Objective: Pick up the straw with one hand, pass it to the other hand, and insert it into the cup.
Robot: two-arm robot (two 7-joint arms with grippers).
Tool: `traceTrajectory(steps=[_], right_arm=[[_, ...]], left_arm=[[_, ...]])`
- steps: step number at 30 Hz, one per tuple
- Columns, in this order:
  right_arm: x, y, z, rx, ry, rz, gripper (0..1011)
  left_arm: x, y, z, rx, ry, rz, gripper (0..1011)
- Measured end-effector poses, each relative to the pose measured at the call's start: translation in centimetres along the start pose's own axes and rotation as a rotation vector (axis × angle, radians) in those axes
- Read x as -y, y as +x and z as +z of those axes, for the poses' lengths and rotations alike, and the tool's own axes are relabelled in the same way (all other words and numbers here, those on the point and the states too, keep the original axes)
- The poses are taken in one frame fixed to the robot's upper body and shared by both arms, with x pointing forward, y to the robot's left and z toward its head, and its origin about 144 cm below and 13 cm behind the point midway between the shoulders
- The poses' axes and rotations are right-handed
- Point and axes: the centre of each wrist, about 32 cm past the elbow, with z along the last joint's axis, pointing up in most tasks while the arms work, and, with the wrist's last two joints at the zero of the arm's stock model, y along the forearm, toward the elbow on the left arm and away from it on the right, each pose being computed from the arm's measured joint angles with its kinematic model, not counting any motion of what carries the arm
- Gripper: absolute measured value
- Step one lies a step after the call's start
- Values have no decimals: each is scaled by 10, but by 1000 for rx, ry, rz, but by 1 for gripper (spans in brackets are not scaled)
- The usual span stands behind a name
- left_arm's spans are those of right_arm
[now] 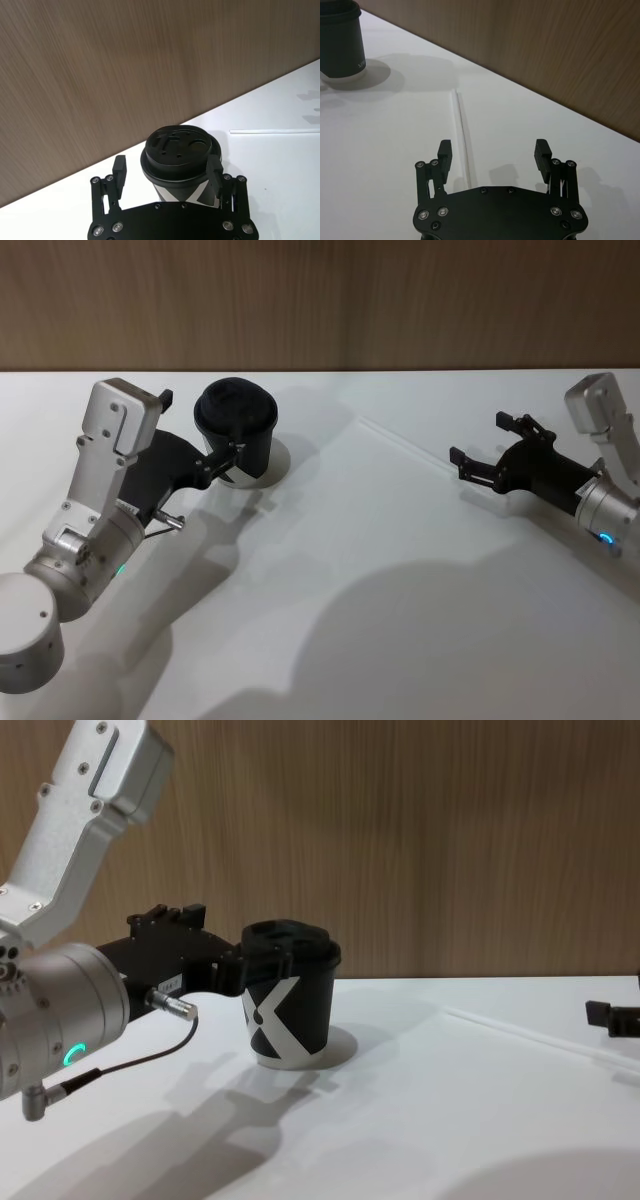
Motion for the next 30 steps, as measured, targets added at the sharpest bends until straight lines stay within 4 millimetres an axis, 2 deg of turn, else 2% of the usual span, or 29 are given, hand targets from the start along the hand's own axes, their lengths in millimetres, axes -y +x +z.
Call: traceTrajectory(steps=[30], right_arm=[[10, 21, -6, 48, -88, 106, 1001]], left_arm=[[0, 0, 0, 0, 0, 0, 1003]])
